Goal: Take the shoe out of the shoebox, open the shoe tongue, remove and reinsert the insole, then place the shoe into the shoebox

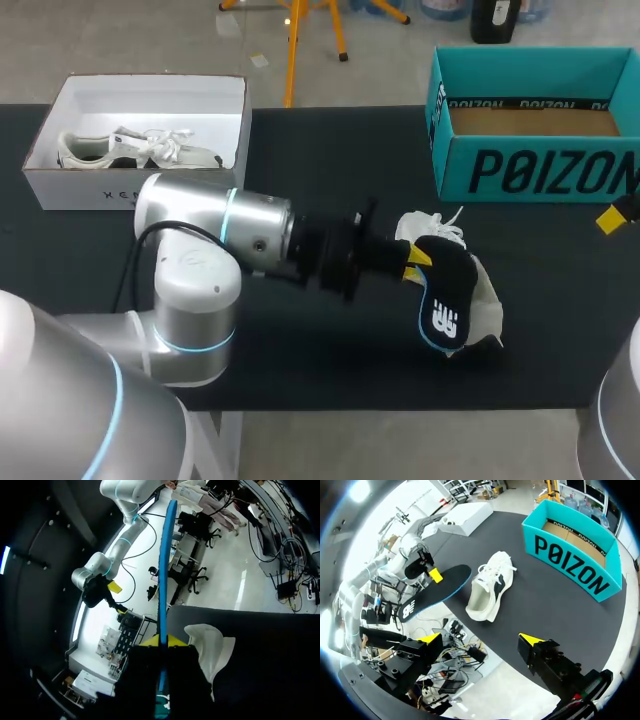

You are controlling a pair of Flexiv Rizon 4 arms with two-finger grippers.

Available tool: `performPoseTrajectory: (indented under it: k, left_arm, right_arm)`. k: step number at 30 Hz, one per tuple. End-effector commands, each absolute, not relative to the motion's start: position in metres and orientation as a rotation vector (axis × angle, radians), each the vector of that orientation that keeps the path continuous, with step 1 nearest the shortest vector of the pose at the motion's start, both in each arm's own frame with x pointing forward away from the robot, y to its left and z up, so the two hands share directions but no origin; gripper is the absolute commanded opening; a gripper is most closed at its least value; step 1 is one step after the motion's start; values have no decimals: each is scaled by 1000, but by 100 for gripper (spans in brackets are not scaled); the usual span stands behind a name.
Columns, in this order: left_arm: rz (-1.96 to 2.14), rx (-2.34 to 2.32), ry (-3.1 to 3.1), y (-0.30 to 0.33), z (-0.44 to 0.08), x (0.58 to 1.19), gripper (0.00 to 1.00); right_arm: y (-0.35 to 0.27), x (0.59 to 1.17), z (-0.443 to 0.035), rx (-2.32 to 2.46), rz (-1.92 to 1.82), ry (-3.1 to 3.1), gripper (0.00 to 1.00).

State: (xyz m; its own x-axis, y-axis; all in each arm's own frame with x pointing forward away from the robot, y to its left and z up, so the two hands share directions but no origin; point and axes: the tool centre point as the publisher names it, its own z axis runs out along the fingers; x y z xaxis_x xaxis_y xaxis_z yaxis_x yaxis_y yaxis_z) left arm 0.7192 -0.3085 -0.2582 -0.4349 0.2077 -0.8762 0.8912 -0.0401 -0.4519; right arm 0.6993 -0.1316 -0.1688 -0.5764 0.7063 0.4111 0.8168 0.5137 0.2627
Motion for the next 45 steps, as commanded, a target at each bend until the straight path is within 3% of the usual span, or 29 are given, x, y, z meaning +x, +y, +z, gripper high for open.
performPoseTrajectory:
  k: [1,16,45]
  left_arm:
    - [-1584,1114,1666,-312,-260,706,0]
    - [-1798,1083,1644,-383,-282,679,0]
    - [-1748,962,1775,-381,-319,711,0]
  right_arm:
    - [-132,699,-169,-1289,-632,-2505,100]
    - [-132,699,-169,-1289,-632,-2505,100]
    - [-132,699,-169,-1289,-632,-2505,100]
